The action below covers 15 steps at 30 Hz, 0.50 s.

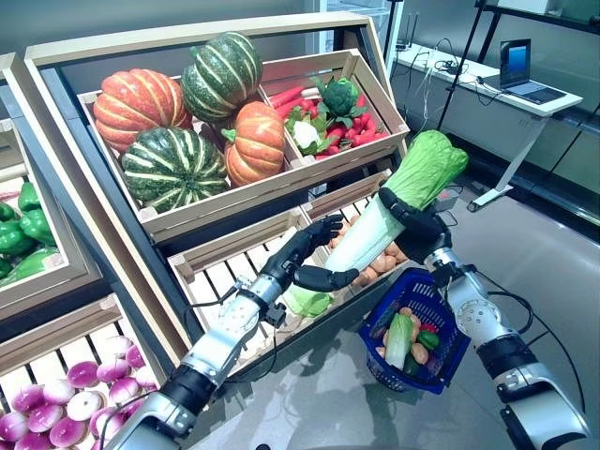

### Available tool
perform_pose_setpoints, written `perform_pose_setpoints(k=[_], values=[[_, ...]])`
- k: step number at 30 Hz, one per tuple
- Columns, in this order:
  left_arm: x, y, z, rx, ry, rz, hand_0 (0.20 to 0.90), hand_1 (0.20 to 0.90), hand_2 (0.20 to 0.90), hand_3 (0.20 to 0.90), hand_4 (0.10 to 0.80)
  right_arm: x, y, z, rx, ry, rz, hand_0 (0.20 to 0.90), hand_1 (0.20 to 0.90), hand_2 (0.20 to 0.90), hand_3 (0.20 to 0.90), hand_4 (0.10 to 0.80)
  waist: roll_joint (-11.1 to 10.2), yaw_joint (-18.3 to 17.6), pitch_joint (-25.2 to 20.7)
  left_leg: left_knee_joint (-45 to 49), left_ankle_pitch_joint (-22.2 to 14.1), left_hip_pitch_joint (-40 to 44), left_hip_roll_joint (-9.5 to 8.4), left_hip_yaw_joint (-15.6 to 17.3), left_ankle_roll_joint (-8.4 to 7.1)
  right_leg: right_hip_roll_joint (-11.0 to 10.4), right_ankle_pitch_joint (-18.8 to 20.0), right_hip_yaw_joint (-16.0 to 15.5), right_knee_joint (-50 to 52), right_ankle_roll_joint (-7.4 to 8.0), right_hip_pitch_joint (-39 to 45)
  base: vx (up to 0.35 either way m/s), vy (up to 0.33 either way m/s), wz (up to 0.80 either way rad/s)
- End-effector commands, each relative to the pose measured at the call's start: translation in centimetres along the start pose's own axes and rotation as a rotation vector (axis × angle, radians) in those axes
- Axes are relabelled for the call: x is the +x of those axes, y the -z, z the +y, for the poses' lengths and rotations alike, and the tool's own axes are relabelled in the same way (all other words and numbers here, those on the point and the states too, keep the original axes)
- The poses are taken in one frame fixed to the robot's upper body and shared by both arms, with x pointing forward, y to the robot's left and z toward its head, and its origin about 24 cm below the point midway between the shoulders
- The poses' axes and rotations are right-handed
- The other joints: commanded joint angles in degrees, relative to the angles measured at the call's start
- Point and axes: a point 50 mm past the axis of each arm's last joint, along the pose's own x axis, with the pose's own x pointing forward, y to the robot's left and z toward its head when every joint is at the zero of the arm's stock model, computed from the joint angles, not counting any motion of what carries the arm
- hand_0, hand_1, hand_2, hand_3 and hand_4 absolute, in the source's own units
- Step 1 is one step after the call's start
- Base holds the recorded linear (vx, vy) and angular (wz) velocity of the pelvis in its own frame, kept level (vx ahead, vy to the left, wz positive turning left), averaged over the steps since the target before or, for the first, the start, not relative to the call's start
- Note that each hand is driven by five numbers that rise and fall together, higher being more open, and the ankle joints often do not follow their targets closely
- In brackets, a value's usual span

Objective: Put vegetables into the basket

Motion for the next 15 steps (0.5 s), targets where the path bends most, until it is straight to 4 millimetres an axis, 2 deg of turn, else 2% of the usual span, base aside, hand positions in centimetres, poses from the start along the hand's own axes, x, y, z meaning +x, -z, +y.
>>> perform_pose_setpoints(k=[1, 4, 7, 8, 15], values=[[-2.2, 2.8, 5.8, 0.117, -0.253, 0.166, 0.900, 0.900, 0.900, 0.900, 0.800, 1.0, -12.4, 2.6, -0.108, -0.107, -0.461, 0.300, 0.300, 0.300, 0.300, 0.400, -1.2, 0.3, -3.2, 0.1, -5.0, -0.2, -1.12, 0.3, 1.47, 1.4, -1.8, 1.8, 0.2, -2.62, 0.7, 0.000, 0.000, 0.00], [-3.7, 5.2, 6.2, 0.138, -0.289, 0.271, 0.900, 0.900, 0.900, 0.900, 0.800, 0.2, -13.5, 1.6, -0.164, -0.036, -0.473, 0.300, 0.300, 0.300, 0.300, 0.400, -1.2, 0.1, -3.1, 0.1, -5.0, -0.2, -1.07, 0.6, 1.44, 1.5, -1.9, 2.2, 0.2, -2.60, 0.6, 0.021, -0.019, -0.07], [-4.6, 6.2, 6.5, 0.155, -0.321, 0.319, 0.900, 0.900, 0.900, 0.900, 0.800, -0.3, -13.8, 0.7, -0.226, 0.038, -0.458, 0.300, 0.300, 0.300, 0.300, 0.400, -1.2, 0.0, -3.1, 0.1, -4.9, -0.1, -0.97, 0.8, 1.40, 1.5, -1.8, 2.4, 0.2, -2.57, 0.6, 0.028, -0.014, -0.12], [-5.1, 6.5, 7.0, 0.170, -0.352, 0.342, 0.900, 0.900, 0.900, 0.900, 0.800, -0.9, -14.0, -0.3, -0.266, 0.107, -0.443, 0.300, 0.300, 0.300, 0.300, 0.400, -1.2, -0.1, -3.0, 0.1, -4.7, -0.1, -0.86, 1.0, 1.32, 1.5, -1.7, 2.4, 0.2, -2.50, 0.5, 0.044, -0.017, -0.03], [-6.0, 5.4, 9.8, 0.251, -0.468, 0.317, 0.900, 0.900, 0.900, 0.900, 0.800, -4.4, -15.0, -4.7, -0.315, 0.392, -0.436, 0.300, 0.300, 0.300, 0.300, 0.400, -1.1, 0.0, -2.1, 0.4, -4.4, 0.2, -0.64, 1.7, 1.10, 1.3, -1.4, 2.1, 0.4, -2.49, 0.7, 0.059, -0.026, 0.00]])
